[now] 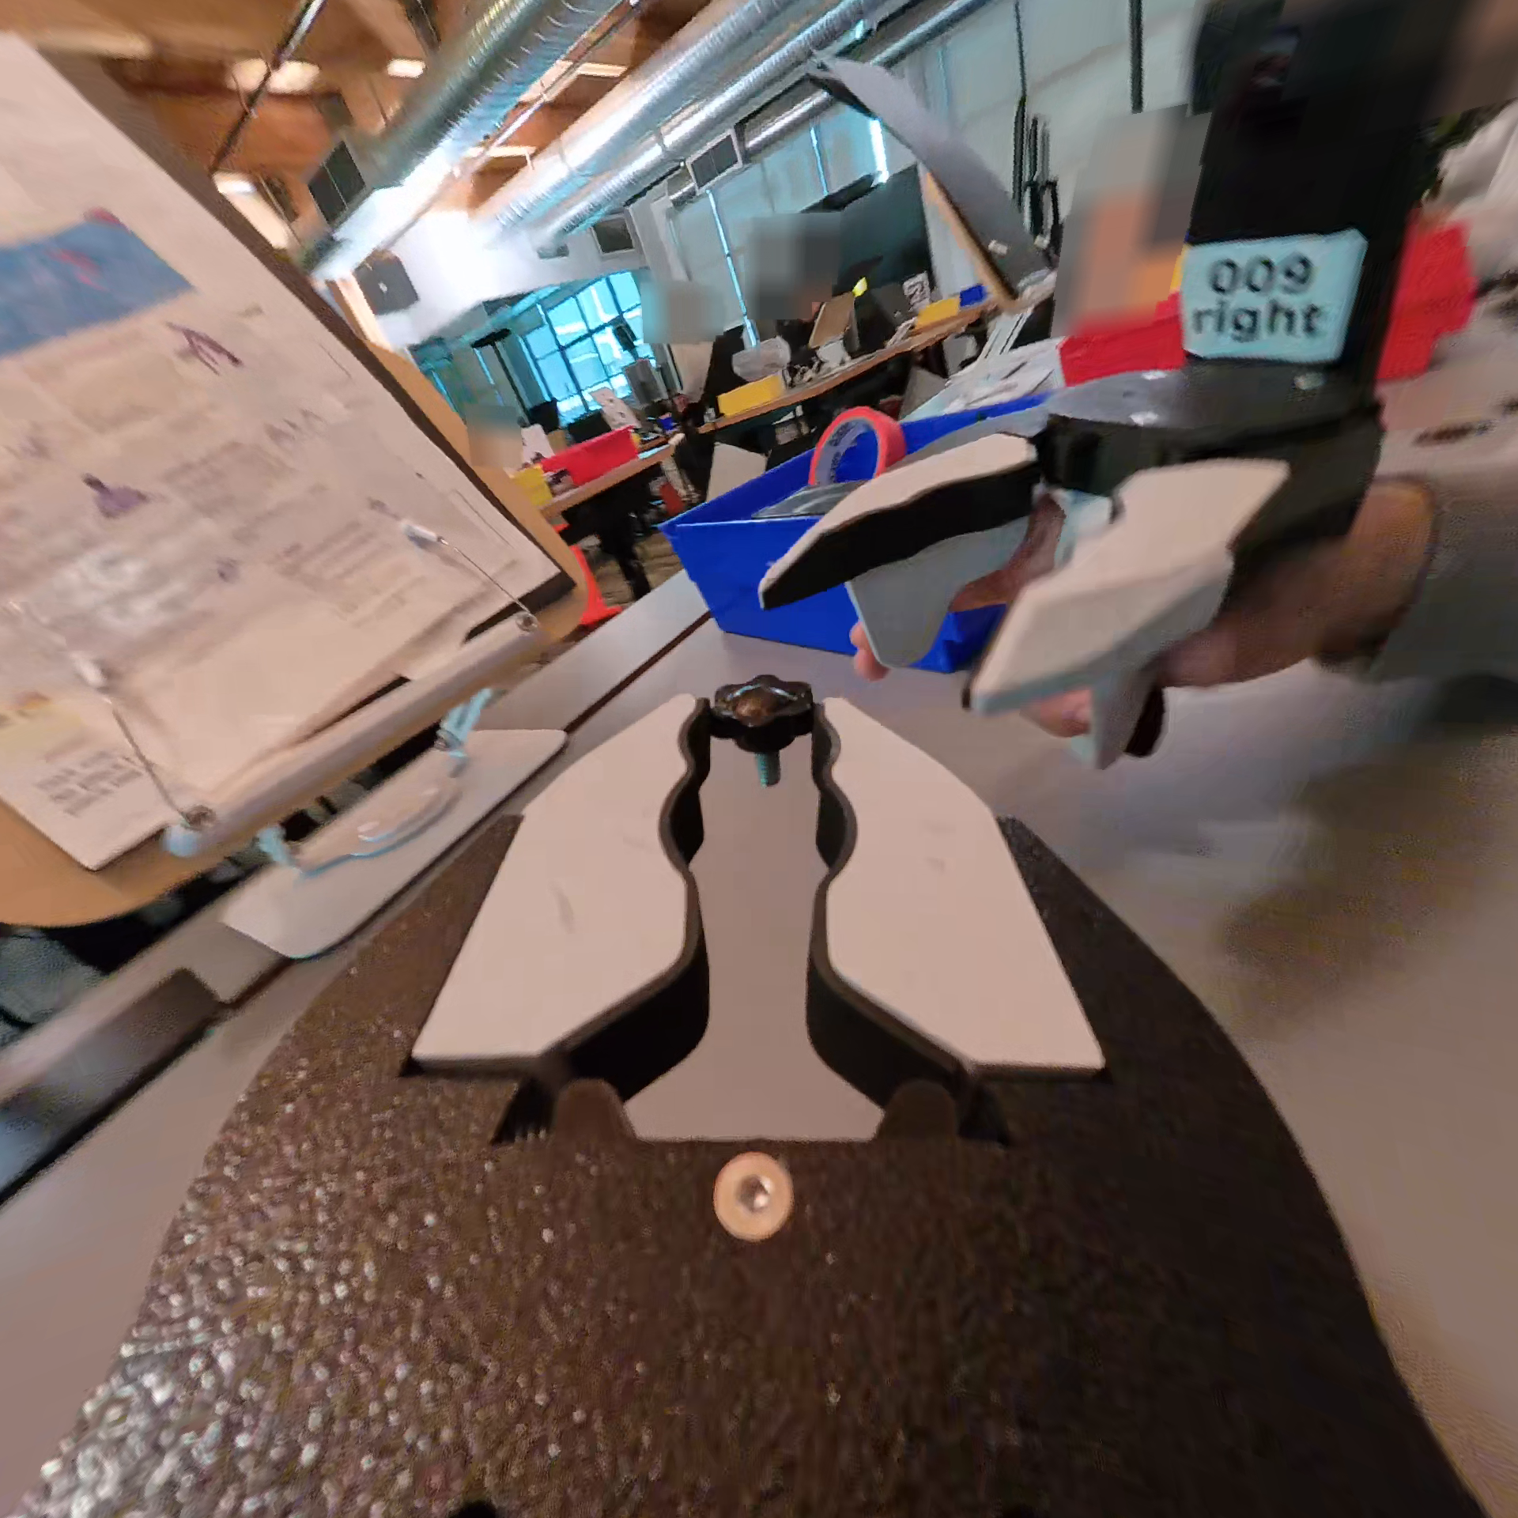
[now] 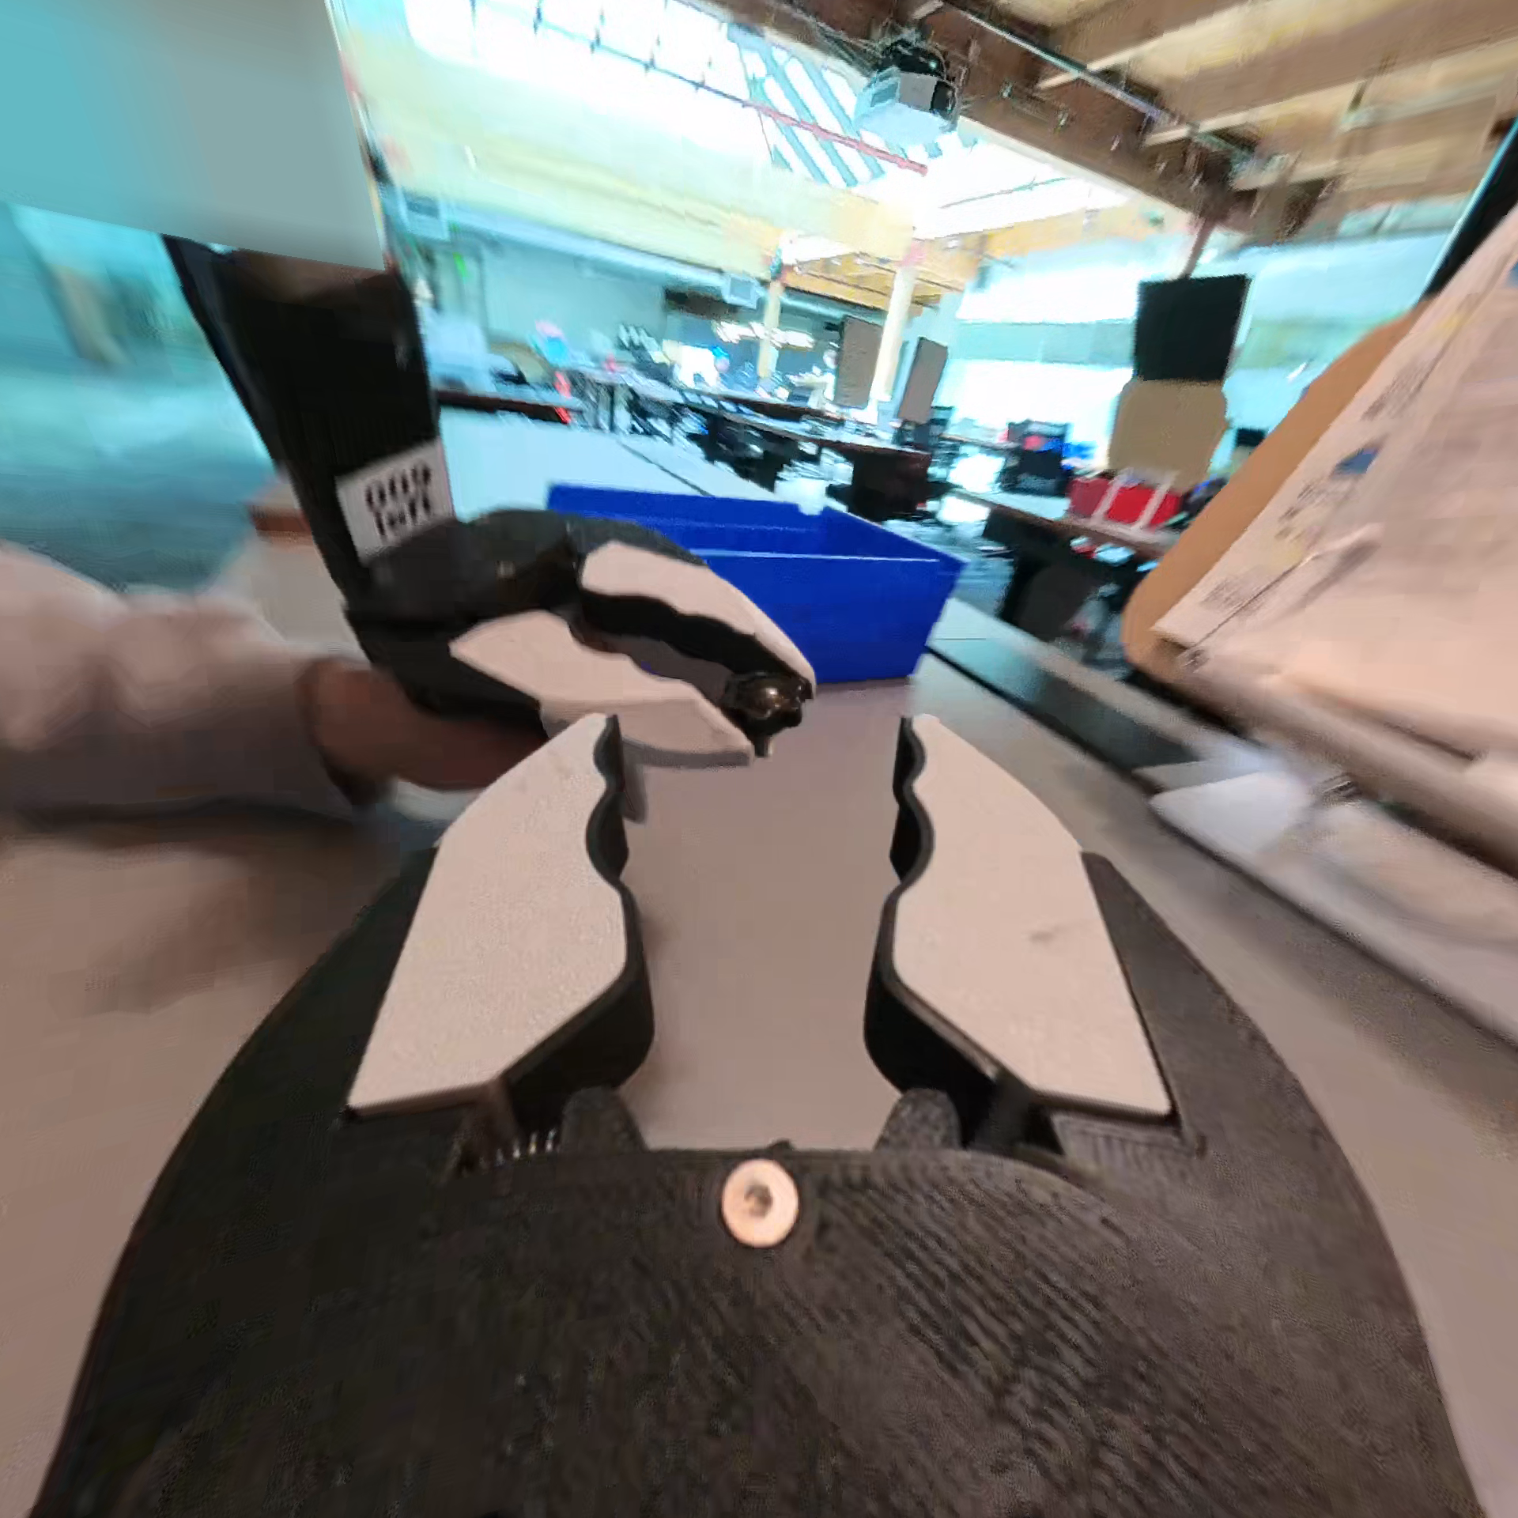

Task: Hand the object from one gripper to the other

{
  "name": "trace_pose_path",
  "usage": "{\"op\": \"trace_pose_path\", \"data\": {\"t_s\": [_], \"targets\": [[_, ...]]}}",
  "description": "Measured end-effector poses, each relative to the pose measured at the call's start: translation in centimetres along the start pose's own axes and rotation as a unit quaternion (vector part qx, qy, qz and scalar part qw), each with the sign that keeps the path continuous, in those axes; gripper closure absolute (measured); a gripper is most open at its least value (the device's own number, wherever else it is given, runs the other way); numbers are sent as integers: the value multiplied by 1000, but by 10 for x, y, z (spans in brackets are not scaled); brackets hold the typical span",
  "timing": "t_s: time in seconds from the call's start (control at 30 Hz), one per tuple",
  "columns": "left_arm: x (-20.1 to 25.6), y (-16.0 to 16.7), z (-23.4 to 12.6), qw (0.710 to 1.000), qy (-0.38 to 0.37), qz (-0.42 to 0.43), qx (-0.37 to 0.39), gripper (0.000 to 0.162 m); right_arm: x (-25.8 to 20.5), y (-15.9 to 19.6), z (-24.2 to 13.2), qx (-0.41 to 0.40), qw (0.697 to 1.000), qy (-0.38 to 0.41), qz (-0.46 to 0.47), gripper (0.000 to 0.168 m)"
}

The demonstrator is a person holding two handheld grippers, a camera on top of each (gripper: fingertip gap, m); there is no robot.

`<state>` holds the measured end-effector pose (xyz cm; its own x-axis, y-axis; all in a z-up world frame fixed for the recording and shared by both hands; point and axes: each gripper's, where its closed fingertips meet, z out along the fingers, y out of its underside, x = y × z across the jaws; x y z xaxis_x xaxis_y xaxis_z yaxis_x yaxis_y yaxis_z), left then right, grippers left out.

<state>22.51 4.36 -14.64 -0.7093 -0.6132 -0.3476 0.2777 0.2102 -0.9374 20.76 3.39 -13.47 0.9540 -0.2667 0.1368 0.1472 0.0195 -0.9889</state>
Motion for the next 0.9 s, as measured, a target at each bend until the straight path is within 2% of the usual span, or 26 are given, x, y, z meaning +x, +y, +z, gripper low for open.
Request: {"op": "trace_pose_path", "data": {"t_s": [0.07, 0.13, 0.23, 0.33, 0.57, 0.7, 0.77, 0.9], "targets": [[4, 2, 2, 997, -14, 68, -16, 139, 0, -4, -1, 28, 995, -20, 89, 113], [8, 5, 3, 989, -31, 143, -36, 139, 4, -2, 0, 31, 990, -19, 139, 122], [11, 9, 6, 969, -54, 234, -64, 140, 3, 12, 4, -9, 991, -15, 135, 122], [14, 12, 8, 955, -60, 278, -82, 139, 0, 20, 7, -34, 991, -9, 126, 123], [14, 16, 9, 936, -68, 329, -101, 139, 0, 32, 11, -69, 994, 17, 86, 144], [13, 18, 9, 924, -73, 358, -110, 140, 0, 34, 11, -88, 994, 26, 51, 144], [15, 22, 10, 929, -62, 346, -114, 138, 0, 37, 10, -104, 994, 21, 26, 144], [28, 26, 10, 962, 7, 258, -95, 131, -12, 34, 2, -96, 991, -48, -75, 144]]}}
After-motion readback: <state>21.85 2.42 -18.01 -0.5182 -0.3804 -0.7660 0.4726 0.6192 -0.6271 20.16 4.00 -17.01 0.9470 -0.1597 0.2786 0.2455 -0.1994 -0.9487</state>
